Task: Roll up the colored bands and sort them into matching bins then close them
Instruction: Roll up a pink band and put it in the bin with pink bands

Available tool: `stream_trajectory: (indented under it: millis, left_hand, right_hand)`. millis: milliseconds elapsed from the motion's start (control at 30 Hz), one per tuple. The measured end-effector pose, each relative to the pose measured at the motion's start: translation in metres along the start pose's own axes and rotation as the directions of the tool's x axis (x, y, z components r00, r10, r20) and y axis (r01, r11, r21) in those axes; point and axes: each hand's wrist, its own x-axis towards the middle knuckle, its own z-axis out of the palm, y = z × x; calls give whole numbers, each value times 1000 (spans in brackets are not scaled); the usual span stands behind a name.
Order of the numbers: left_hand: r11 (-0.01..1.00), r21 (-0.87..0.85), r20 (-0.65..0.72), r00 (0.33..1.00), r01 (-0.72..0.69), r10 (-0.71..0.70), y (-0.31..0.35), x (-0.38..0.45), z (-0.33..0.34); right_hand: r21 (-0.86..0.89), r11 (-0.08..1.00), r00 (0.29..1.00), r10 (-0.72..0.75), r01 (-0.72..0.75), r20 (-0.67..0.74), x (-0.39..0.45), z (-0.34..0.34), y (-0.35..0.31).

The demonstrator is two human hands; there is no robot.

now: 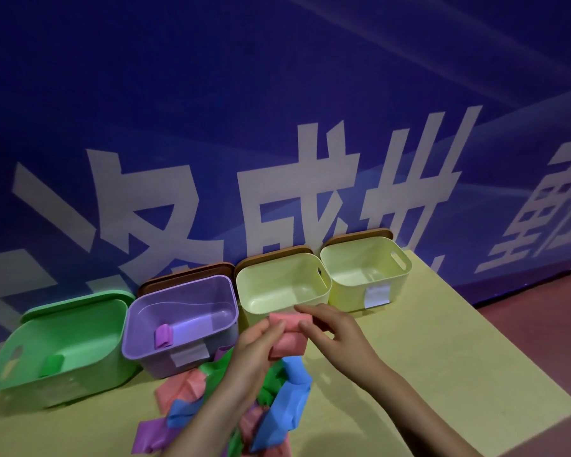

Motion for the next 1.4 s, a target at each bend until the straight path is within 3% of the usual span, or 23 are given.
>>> stream_trajectory:
  millis: [300,600,867,967,1033,1100,1200,1267,1400]
  left_hand:
    - [996,73,-151,986,-61,71,-3,1,-10]
    - [965,-255,-139,985,61,-99,3,7,-11]
    - [867,-466,-108,961,176,-253,5,6,-14]
    - [887,-437,-109,970,148,-215,6,6,-15]
    - [914,-394,-123,980,99,-159,5,6,-15]
    - [934,-355,-136,986,47,-101,5,7,-14]
    - [961,-277,-128,990,12,-49,3,6,-14]
    - [967,-255,-127,991,7,-41,-1,4,-14]
    - [958,-284,-169,983,23,-73,-10,2,-11]
  right_hand:
    - [-66,992,988,-110,103,-104,8,22,-6]
    - [-80,972,958,-233,222,-168,16,27,0]
    - [-272,902,939,-343,336,22,18,30,10]
    - [-226,912,939,-331,343,90,13,28,12]
    - [-101,952,957,-284,289,61,10,27,8]
    - [121,981,989,-146,149,-29,9,28,3]
    - [387,921,987,104,-49,-122,8,30,-6]
    - [377,922,984,141,-89,-113,6,33,-11]
    - [193,981,991,56,-31,-122,1,36,-18]
